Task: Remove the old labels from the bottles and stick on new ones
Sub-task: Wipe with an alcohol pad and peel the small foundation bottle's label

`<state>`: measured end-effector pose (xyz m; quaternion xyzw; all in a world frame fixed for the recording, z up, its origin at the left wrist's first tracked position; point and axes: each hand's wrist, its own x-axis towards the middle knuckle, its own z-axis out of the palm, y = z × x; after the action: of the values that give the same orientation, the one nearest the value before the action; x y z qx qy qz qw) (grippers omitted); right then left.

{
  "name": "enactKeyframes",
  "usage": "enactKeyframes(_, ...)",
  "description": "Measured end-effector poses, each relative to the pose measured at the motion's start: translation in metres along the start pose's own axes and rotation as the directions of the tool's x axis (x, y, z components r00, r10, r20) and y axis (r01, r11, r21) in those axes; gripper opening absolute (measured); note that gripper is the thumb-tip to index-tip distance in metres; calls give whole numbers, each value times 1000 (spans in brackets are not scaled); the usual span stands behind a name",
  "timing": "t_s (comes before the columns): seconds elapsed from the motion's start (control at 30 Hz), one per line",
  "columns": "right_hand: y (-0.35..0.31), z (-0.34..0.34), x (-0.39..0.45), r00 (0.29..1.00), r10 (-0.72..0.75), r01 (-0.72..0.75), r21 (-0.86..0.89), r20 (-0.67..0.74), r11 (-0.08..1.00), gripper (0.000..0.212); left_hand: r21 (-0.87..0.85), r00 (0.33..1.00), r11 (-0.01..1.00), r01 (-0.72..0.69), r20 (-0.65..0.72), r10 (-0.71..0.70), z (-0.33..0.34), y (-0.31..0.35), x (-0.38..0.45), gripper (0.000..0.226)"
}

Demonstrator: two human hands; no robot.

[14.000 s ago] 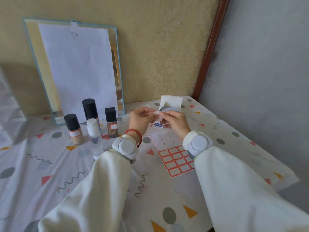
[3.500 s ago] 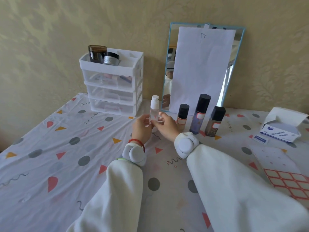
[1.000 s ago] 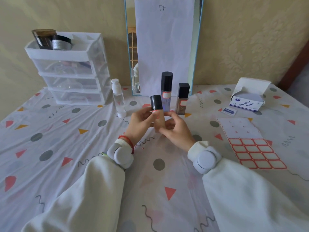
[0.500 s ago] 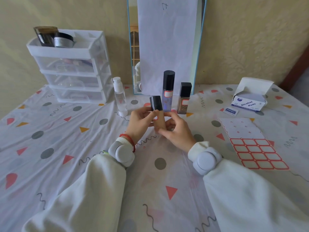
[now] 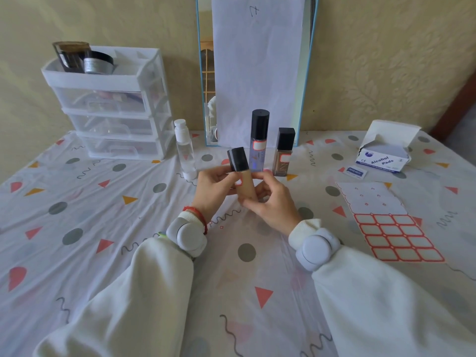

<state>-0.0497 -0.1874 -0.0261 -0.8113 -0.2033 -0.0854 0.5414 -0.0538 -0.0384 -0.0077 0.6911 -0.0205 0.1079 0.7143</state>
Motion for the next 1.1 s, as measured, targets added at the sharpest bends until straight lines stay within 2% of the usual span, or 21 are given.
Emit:
enactKeyframes(0.4,3,0,1,1000,11,-11,-40,1,999,44,-8,999,999,40,22,-40,0,3,-2,19)
enactKeyframes(0.57,4,0,2,999,30,-30,-17,-22,999,43,-110,992,994,25,124,-12,-1,5,-6,24)
enactKeyframes(0.7,4,1,1,1000,4,-4,-19,-26,1000,41,-100,997,995,17,75,-9,1,5,-6,33)
enactKeyframes(0.9,2,2,0,999,-23,22,-50,-22,999,41,-68,996,997,44,77,-38,-1,3,-4,22)
enactKeyframes(1.1,2,1,-1,998,-27,24,-61,-48,998,41,-126,993,991,34,119,-18,-3,0,-2,24)
